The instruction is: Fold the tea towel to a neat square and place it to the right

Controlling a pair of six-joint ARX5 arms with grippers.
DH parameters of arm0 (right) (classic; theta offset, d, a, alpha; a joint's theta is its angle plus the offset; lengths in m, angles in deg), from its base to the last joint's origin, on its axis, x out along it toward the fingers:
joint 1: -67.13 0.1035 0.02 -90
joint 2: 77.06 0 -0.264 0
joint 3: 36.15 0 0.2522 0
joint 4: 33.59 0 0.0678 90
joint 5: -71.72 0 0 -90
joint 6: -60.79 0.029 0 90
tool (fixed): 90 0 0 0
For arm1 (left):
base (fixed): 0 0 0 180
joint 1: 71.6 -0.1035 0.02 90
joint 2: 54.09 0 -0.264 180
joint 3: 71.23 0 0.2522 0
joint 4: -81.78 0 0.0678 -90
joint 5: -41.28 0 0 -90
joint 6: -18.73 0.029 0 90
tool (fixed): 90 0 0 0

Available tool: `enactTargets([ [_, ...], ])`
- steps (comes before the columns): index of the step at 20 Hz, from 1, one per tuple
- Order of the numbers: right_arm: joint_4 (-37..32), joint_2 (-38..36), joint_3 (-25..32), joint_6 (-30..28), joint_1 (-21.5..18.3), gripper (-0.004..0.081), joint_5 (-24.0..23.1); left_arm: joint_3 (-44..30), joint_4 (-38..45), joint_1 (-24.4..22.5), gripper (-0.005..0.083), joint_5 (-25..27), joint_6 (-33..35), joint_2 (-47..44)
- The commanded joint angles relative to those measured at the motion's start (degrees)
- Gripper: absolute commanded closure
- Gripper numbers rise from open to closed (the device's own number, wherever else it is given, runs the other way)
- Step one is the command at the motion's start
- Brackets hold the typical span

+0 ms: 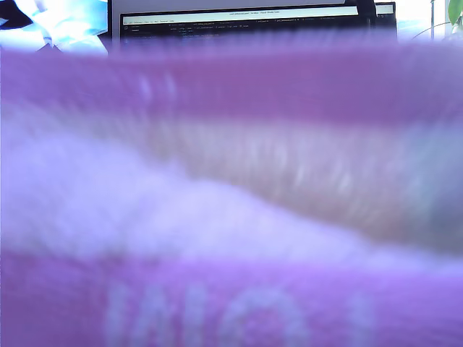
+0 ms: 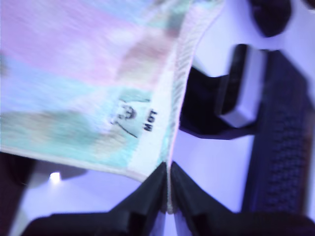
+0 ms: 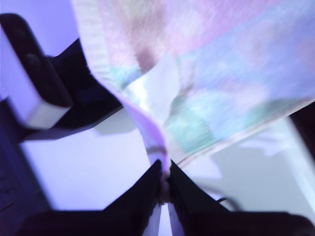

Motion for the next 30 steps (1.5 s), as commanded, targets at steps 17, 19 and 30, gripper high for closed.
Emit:
enactTargets([
  [17,-26.8,22.4,-3.4,-24.8,-37.7,0.0782,-14.8,-0.3,35.4,-16.7,0.0794,27.6,12.2,14.8],
  [19,-28.9,24.5,-5.2,-26.3,-39.5,0.0782,-14.8,-0.3,40.2,-18.7,0.0794,27.6,14.1,17.0],
  [30,-35.2,34.8,-12.2,-29.7,-43.6,0.0782,-13.1,-0.2,55.1,-24.3,0.0794,27.4,21.0,25.2],
])
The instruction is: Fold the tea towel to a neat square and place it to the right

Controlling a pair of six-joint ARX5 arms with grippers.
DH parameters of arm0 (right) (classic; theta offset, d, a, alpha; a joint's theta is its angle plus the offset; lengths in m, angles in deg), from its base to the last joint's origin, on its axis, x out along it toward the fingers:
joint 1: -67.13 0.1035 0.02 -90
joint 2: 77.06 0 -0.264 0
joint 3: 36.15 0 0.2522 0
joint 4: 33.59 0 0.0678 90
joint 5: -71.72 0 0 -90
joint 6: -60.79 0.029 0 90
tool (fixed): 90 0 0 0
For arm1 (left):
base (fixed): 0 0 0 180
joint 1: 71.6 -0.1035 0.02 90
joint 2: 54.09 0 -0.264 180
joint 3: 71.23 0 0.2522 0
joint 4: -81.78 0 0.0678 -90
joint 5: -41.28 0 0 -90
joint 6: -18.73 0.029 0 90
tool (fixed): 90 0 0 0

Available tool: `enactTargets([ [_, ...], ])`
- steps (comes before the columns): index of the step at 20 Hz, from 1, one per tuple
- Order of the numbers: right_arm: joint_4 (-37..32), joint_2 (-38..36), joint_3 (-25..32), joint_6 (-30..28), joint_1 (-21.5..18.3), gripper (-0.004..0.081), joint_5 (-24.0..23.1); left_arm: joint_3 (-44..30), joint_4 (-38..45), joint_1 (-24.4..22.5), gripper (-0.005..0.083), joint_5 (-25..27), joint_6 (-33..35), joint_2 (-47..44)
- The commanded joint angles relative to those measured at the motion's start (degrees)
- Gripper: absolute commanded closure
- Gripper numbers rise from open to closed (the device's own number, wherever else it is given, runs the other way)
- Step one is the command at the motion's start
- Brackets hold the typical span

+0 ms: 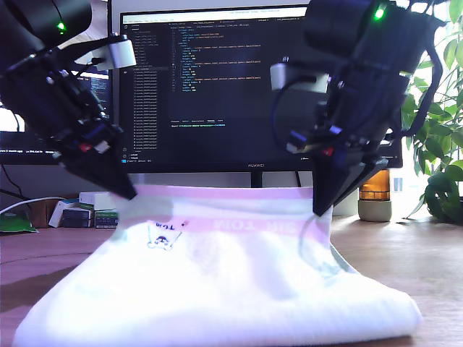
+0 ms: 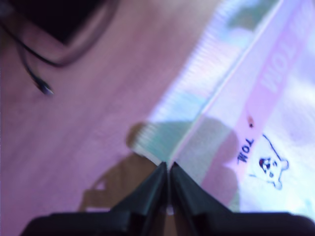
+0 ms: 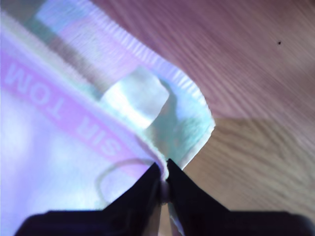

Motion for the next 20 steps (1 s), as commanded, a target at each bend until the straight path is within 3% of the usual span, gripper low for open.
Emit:
enactTargets([
  [1,-1.2,2.3,-0.2,-0.4,-0.6,0.0782,-0.2,-0.3,1.4,-0.5,0.0794,0.2,0.8,1.7],
  [9,-2.8,5.3,-0.2,-2.8,-2.0,0.0782,-0.7,-0.3,5.0,-0.5,0.0794,0.0,1.2,10.3],
  [15,-3.6,6.2,-0.2,-2.9,-2.3,0.0782,-0.6,-0.3,9.2,-1.7,0.0791,0.8,1.2,10.6],
  [17,-3.7,6.2,-0.2,-2.9,-2.3,0.0748,-0.6,-0.3,9.7,-1.9,0.0770,0.8,1.2,10.6],
  [20,-3.9,6.2,-0.2,-2.9,-2.3,0.0668,-0.6,-0.3,9.8,-1.9,0.0648,0.4,1.2,10.6],
])
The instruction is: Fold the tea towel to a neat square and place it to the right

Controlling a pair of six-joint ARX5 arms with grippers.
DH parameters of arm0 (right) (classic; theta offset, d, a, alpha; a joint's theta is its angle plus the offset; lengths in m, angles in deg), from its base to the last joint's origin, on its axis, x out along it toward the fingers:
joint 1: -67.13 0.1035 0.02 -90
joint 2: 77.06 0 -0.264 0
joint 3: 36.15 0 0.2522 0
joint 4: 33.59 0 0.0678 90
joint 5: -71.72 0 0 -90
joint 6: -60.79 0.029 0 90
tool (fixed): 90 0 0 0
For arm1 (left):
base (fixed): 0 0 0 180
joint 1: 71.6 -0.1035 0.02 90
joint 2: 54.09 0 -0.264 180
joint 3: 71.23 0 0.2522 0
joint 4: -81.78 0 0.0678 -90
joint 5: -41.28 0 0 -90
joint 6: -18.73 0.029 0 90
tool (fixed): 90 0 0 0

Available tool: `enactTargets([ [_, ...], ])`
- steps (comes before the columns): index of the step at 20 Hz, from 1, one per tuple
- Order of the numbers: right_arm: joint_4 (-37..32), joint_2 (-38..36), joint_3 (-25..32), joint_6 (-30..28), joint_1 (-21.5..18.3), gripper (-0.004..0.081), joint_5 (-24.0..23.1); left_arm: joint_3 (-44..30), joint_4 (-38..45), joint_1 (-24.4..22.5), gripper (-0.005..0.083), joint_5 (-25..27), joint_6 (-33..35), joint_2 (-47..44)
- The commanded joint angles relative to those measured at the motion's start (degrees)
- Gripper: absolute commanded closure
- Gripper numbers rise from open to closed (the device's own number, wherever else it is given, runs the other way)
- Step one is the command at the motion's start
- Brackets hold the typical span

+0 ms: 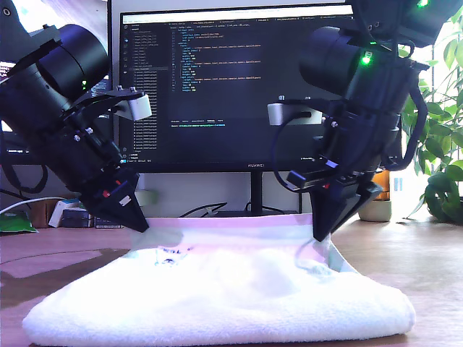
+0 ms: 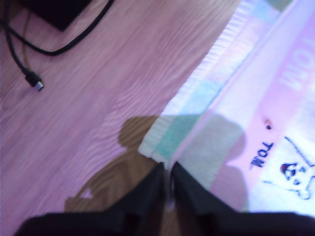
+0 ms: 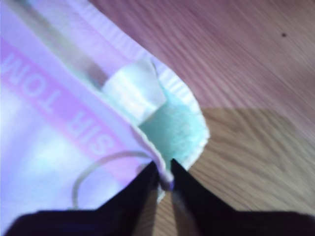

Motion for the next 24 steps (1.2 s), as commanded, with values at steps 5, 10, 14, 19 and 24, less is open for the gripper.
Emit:
enactTargets([
  [5,-2.3,0.6,-0.3,0.2,-0.3,0.0566,-0.1,-0.3,1.9,-0.7,0.0533,0.2,0.3,0.1],
  [10,1.4,0.6,-6.3,0.2,-1.1,0.0558,-0.3,0.7,0.5,-2.0,0.0658,3.7,-2.0,-1.2],
  [14,8.9,0.5,-11.8,0.2,-1.7,0.0561,-0.1,0.7,-1.9,-2.1,0.0793,0.4,-7.5,-5.0],
  [19,13.1,0.5,-12.2,3.1,-3.4,0.0780,3.7,0.6,-5.8,-2.1,0.0793,-5.6,-12.0,-8.1],
  [24,12.4,-1.4,-11.0,3.3,-4.2,0.0780,7.6,-1.2,-7.0,-2.1,0.0793,-8.5,-14.2,-8.3],
])
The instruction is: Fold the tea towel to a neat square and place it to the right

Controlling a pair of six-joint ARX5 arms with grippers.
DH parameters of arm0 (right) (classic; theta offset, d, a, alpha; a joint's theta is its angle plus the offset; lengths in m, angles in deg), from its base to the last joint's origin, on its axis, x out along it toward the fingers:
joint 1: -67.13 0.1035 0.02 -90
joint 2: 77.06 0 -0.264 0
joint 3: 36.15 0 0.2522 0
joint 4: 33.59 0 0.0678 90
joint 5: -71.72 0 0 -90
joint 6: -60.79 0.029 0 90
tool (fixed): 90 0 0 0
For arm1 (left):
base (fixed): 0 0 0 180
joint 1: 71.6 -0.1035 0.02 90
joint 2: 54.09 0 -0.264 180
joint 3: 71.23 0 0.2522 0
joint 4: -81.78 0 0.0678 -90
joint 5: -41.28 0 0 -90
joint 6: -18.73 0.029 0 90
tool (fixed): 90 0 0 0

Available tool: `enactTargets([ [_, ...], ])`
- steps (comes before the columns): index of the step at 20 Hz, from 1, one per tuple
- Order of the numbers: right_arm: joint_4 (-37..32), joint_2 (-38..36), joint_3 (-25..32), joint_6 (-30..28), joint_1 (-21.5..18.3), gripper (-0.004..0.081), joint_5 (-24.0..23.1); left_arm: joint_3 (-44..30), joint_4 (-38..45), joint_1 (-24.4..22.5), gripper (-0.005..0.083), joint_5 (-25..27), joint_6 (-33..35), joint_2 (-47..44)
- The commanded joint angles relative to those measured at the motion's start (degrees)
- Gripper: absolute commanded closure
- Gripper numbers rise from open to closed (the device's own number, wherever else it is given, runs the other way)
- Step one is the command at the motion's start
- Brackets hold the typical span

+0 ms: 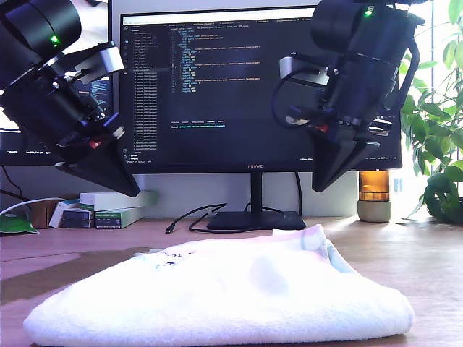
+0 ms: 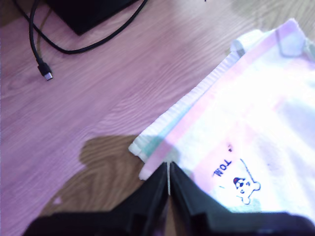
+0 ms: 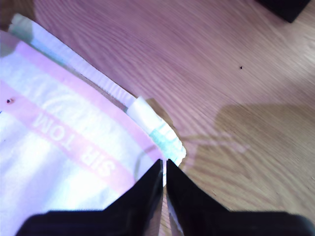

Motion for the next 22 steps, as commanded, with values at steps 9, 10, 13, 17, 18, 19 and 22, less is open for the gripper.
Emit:
enactTargets([
  [9,-11.8,-12.0,18.4,0.4,-0.4,0.0780,6.6,-14.0,8.5,0.2,0.0793,-6.5,-5.7,-8.2],
  [10,-11.5,-12.1,20.0,0.3,-0.4,0.0780,9.6,-15.2,8.8,0.4,0.0793,-9.1,-6.7,-8.2],
  [13,-11.1,-12.1,24.5,0.1,0.0,0.0780,18.2,-17.7,8.7,2.8,0.0793,-13.9,-8.8,-8.2],
  [17,-7.5,-12.1,26.7,0.3,0.5,0.0780,25.4,-18.3,6.0,7.4,0.0793,-17.8,-10.1,-8.2],
  [18,-5.9,-12.1,26.7,0.0,0.9,0.0780,27.2,-18.3,4.4,8.6,0.0793,-18.6,-10.1,-8.2],
  [19,-4.7,-12.1,26.7,-0.2,1.2,0.0780,28.2,-18.3,3.0,9.7,0.0793,-18.3,-10.1,-8.1],
  [22,-2.1,-11.6,26.8,-4.1,3.0,0.0780,29.2,-18.3,1.3,11.3,0.0793,-14.8,-9.5,-8.1],
])
